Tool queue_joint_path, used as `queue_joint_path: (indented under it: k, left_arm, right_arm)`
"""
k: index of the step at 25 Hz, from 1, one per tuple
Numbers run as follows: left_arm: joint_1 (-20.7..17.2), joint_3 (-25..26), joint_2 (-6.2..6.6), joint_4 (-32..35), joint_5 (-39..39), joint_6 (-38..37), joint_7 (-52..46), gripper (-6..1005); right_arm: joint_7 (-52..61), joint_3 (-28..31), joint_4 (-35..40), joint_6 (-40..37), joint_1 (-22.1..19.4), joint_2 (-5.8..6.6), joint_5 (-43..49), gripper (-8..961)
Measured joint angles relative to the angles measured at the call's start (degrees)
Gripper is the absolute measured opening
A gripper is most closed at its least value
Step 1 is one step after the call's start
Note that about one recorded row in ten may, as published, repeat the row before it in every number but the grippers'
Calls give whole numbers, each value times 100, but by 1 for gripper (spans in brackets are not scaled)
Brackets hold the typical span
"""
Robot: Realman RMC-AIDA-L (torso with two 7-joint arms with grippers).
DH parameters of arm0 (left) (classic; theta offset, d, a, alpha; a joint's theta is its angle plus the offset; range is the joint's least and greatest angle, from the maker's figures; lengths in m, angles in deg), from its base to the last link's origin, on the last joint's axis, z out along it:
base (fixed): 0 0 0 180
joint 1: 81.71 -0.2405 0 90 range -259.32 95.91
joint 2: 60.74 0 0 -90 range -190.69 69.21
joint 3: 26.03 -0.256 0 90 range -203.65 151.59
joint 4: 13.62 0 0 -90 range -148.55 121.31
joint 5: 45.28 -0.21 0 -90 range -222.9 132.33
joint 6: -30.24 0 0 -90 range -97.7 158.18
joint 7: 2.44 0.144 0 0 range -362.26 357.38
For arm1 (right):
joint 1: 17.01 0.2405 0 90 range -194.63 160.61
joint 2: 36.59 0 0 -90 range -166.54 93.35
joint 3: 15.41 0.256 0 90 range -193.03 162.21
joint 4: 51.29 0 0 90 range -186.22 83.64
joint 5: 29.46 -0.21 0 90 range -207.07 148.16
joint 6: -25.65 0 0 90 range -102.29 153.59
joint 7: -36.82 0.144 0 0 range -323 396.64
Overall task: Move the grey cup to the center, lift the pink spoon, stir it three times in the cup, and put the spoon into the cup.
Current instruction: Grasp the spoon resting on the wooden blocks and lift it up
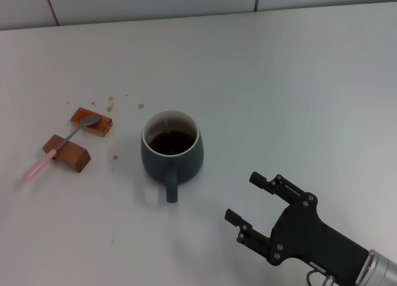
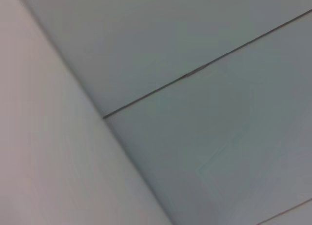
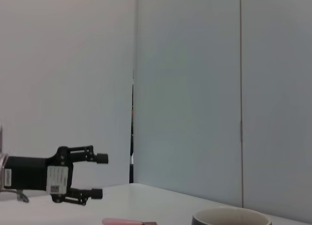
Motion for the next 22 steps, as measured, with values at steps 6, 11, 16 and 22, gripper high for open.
queue_joint_path:
  k: [6,11,16,22]
  left_arm:
    - [10,-294,-15,-17,-1,354,-228,862]
    - [-15,-315,-23,-27,-1,445,-286,861]
    - [-25,-337,-31,-29,0,450,-312,861]
    - [-14,-435,-30,-29,0,446,-384,862]
  right_arm:
    - [-2,8,1,-5,-2,0,2,708]
    - [-2,2,0,-5,5,0,5,709]
    - [42,40,-2,1,-16,0,-34,708]
    - [686,75,50,178,66,22,-63,708]
